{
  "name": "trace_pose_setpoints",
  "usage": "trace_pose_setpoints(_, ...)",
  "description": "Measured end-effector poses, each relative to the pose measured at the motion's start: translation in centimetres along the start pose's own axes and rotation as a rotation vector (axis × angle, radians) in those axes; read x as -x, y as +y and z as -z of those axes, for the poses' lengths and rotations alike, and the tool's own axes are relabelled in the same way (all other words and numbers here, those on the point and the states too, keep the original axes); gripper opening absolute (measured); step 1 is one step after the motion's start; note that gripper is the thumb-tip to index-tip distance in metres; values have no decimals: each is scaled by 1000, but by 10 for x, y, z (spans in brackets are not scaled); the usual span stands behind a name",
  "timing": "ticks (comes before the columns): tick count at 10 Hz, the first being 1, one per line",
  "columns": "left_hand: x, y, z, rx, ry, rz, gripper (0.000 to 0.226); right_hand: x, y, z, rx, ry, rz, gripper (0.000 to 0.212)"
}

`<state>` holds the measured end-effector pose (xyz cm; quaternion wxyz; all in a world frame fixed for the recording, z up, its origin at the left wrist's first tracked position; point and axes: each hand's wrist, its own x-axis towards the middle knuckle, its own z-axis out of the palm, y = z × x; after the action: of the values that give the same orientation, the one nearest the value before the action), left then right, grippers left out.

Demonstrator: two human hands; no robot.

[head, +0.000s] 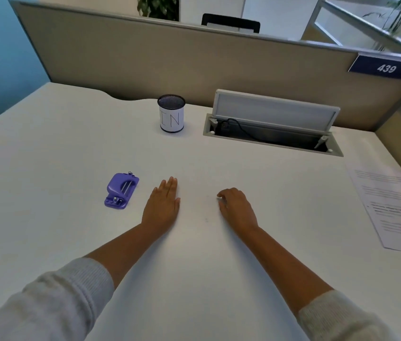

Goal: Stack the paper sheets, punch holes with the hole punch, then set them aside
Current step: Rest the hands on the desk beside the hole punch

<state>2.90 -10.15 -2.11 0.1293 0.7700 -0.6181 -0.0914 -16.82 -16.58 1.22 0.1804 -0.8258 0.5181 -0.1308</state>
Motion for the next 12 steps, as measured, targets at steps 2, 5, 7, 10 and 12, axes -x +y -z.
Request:
trace_pose_setpoints(2,-17,-2,-3,-77,-3,-29,60,-8,-11,-8,-49,0,-7,24)
trace_pose_setpoints(5,-44,-12,1,-46,-4,-77,58,-15,-14,-6,3,-18,75,21)
trace_pose_setpoints(7,-56,-13,4,-15,31,-41,51,-21,-16,-4,56,-41,124,17)
trace_pose_setpoints(10,-56,-14,3,0,39,-42,50,-28,-24,1,161,-114,140,16)
trace_pose_setpoints(12,-57,-15,2,6,45,-40,50,-30,-28,-2,254,-122,154,17)
